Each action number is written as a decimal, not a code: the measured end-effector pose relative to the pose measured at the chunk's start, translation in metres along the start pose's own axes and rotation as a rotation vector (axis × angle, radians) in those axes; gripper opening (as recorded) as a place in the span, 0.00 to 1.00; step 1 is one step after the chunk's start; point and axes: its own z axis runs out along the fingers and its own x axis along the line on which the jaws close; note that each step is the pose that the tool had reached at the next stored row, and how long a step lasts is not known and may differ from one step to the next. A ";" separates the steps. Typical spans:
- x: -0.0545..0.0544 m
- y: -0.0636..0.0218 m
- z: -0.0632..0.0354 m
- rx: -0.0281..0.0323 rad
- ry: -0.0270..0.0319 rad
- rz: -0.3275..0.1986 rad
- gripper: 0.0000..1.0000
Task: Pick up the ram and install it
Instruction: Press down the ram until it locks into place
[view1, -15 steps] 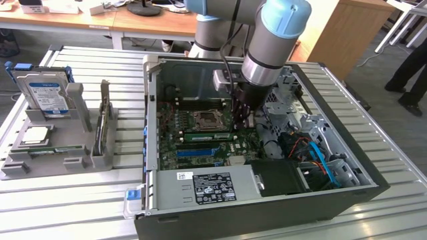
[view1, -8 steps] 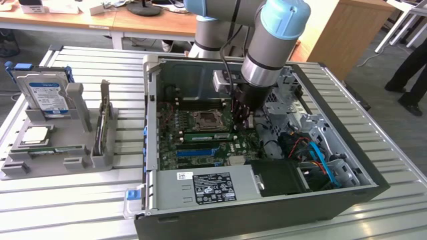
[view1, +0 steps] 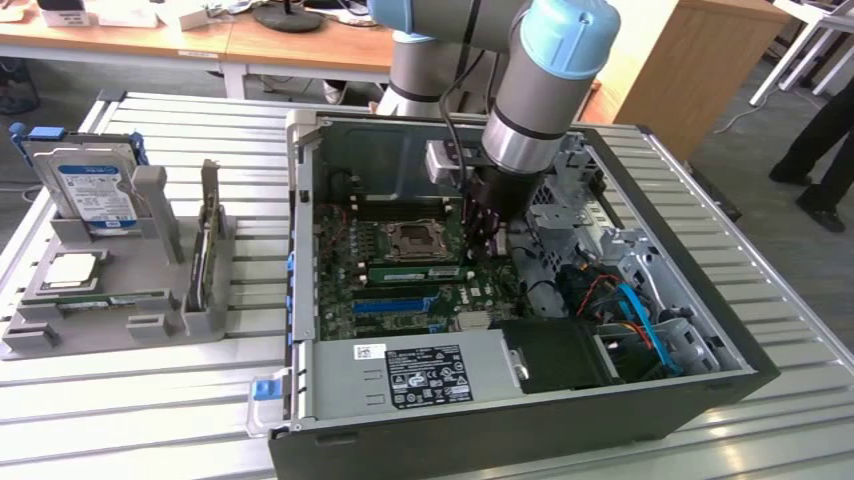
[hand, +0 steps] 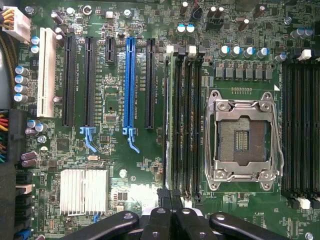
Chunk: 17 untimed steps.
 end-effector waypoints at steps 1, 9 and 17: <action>0.000 0.0000 0.0006 0.0000 -0.0001 0.000 0.11; 0.000 -0.0001 0.0037 0.0000 0.0001 0.000 0.11; -0.001 -0.0002 0.0039 0.0000 0.0000 0.000 0.11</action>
